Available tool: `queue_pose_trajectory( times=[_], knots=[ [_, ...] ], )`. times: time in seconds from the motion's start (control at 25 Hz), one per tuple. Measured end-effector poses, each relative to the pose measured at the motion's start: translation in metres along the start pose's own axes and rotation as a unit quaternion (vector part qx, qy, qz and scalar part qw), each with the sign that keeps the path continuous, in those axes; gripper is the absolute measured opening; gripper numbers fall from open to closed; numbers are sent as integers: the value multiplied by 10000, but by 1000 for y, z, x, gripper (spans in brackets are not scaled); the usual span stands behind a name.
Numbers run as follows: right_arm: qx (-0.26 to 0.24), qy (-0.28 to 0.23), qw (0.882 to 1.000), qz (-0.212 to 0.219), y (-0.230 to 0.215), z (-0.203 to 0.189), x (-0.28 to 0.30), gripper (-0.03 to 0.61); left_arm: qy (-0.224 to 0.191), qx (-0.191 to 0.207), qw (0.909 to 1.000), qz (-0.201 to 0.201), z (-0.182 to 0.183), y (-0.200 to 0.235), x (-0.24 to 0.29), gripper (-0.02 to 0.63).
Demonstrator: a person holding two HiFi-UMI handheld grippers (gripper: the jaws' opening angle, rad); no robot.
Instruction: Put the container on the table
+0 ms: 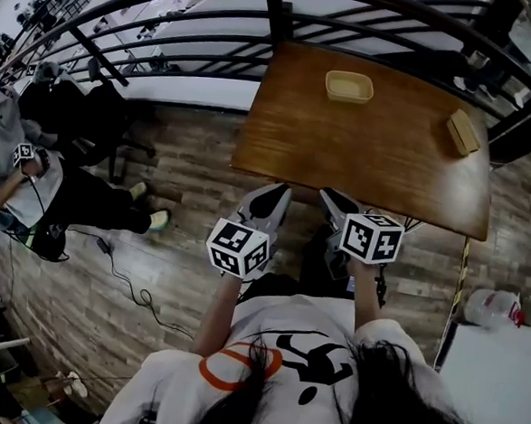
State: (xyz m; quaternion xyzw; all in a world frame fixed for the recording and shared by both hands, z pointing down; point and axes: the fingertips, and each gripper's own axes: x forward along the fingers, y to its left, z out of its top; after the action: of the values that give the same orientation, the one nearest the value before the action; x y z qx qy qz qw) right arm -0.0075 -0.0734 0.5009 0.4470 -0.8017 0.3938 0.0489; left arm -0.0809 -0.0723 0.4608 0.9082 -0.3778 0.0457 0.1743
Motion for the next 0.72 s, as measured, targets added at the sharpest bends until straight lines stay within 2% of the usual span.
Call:
queue_pose_trajectory(
  times=[0.28,0.72],
  knots=[
    [-72,-47,9999,-132,33,-43,-40,60,-76,-143,9998,-86,-25,-25,-50,0],
    [-222,-17,9995,-225,42,-54,-76,54,-87,-302,9994,-109,-34,-55,-64,0]
  ],
)
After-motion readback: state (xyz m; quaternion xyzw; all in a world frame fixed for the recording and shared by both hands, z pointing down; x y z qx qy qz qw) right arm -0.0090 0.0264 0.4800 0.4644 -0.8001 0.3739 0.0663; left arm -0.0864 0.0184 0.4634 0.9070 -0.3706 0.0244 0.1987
